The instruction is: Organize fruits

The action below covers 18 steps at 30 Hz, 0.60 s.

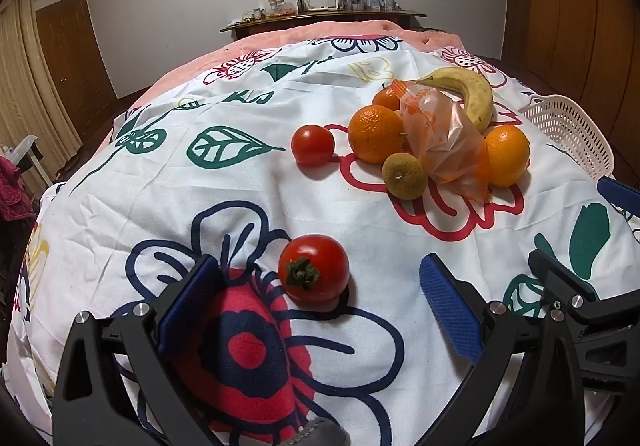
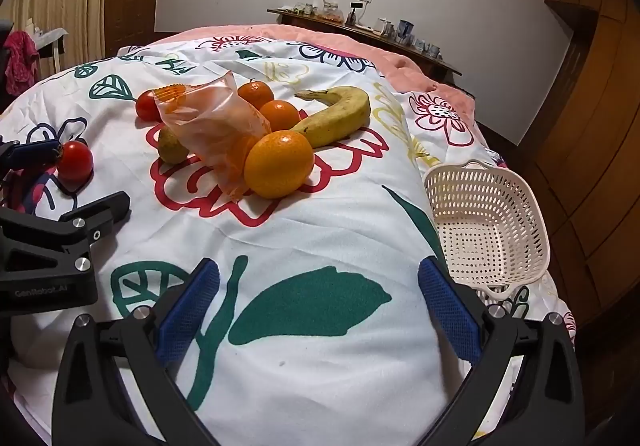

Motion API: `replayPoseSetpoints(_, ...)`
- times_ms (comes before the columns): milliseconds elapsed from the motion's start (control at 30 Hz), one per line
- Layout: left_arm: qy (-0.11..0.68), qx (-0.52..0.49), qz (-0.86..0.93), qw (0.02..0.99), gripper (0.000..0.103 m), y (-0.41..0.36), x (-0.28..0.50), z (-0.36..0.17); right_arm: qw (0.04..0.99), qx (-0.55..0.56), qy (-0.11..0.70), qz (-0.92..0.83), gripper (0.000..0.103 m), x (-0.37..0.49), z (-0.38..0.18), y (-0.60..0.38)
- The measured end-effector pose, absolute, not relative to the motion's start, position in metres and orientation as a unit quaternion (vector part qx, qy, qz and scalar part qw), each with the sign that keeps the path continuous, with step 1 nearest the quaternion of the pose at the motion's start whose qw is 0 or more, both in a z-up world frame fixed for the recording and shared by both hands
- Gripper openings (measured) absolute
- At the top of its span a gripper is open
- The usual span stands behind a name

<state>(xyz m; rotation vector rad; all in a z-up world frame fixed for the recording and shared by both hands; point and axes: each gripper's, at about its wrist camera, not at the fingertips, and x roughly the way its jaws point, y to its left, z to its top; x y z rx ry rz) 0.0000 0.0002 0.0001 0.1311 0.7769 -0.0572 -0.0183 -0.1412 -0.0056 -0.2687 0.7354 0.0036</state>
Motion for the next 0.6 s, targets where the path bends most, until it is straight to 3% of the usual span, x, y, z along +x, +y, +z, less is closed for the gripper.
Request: replayPoseSetpoints(600,0.377,0.064,-0.028,0.924,0.101,0.0002,-0.0001,0.0002,0.927,-0.129,0.352,0.002,0.098,-0.0195,-0.0065,-0.1422)
